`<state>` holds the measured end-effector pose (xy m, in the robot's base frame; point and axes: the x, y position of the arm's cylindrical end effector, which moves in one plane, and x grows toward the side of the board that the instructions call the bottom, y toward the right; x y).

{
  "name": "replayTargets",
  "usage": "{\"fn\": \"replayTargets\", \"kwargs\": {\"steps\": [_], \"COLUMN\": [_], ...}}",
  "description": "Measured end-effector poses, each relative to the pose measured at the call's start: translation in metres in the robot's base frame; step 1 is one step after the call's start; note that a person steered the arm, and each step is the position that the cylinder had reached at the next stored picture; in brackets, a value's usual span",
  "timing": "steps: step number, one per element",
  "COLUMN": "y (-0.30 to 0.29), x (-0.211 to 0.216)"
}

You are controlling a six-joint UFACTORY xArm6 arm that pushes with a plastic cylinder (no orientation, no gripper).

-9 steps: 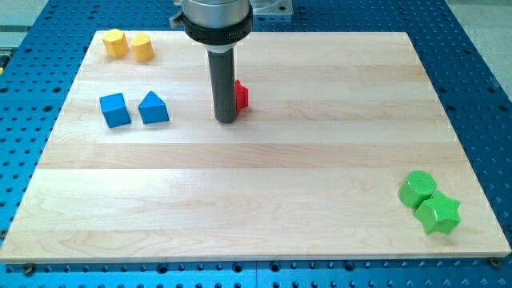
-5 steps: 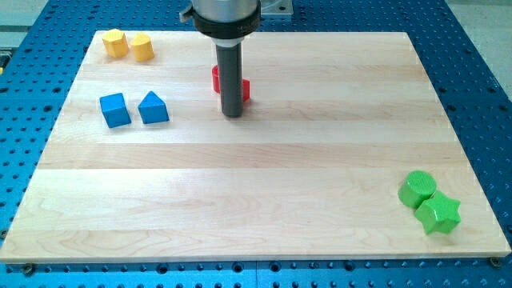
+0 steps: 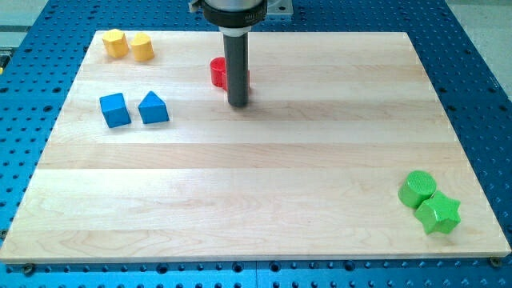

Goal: Drag the red blocks towards the top left corner

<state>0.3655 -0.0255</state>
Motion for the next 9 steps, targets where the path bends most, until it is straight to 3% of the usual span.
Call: {"fn": "replayTargets", "kwargs": {"steps": [4, 7, 9], "y": [0.019, -0.061, -0.107], "x": [-0.032, -0.092, -0.093]}}
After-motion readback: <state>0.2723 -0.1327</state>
